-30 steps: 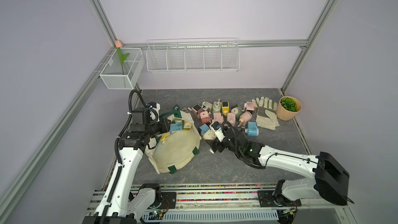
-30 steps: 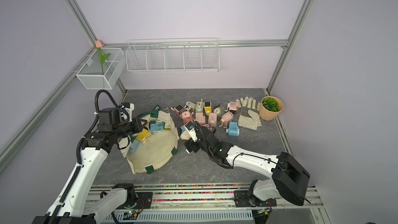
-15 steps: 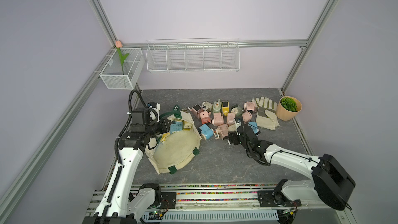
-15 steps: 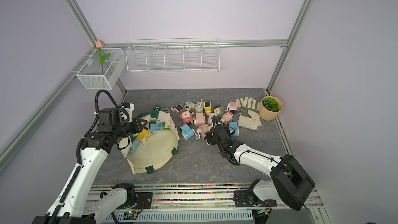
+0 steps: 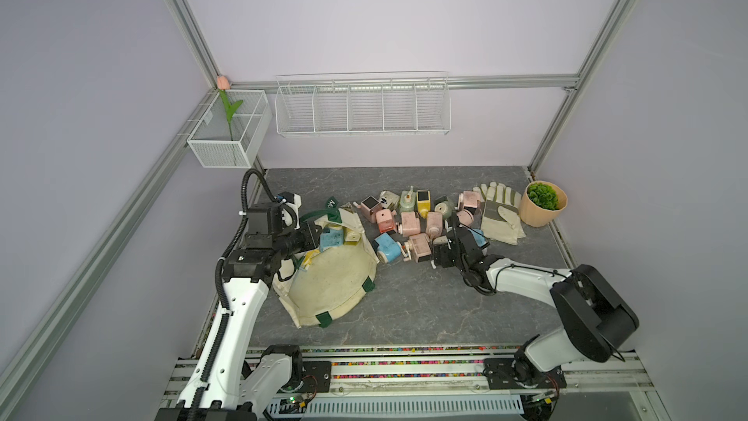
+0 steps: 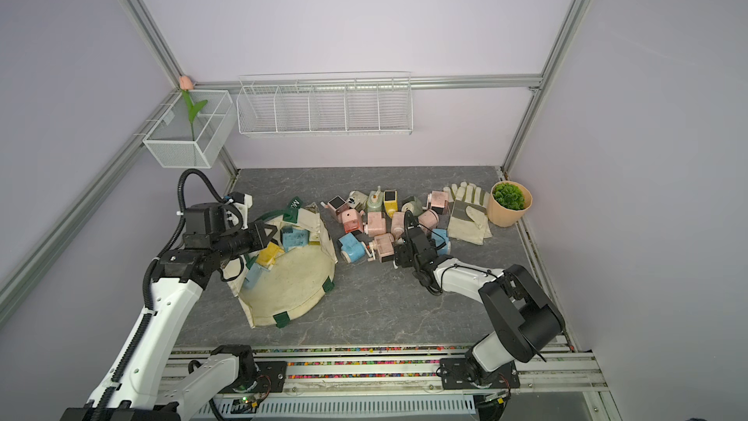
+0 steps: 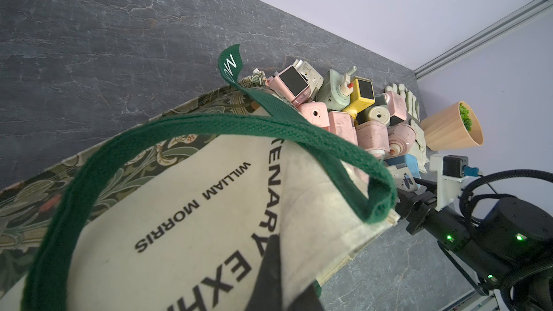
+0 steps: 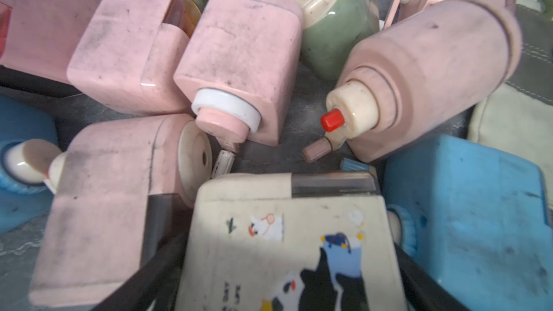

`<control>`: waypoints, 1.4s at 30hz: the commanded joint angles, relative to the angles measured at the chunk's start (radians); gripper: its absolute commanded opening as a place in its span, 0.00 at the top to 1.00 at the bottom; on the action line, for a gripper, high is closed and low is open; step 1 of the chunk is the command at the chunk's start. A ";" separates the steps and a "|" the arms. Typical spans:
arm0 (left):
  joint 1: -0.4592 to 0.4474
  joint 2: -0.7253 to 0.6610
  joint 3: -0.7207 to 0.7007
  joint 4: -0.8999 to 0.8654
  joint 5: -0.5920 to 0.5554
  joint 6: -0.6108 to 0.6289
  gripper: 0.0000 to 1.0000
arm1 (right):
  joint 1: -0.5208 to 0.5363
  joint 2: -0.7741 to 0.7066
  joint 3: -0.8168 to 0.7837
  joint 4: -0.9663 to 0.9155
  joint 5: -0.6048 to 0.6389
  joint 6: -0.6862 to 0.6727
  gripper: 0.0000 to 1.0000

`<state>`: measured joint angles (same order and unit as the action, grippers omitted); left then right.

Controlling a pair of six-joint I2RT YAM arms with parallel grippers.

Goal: Take out the pencil sharpeners from the tote bags
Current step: Place the pencil sharpener at the center of the board.

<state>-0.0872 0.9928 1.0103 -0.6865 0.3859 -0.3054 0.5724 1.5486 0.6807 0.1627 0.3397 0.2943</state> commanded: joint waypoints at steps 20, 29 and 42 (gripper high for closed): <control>-0.002 -0.022 0.008 0.012 0.000 -0.009 1.00 | -0.021 -0.022 0.023 0.030 -0.061 0.020 0.06; 0.000 -0.023 0.007 0.015 0.003 -0.009 1.00 | 0.275 -0.301 -0.007 0.019 0.067 -0.101 0.02; -0.001 -0.029 0.005 0.025 0.020 -0.010 1.00 | 0.627 -0.209 0.111 0.094 -0.172 -0.264 0.05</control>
<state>-0.0872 0.9928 1.0103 -0.6865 0.3862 -0.3054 1.1515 1.2686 0.7315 0.2337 0.2363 0.1085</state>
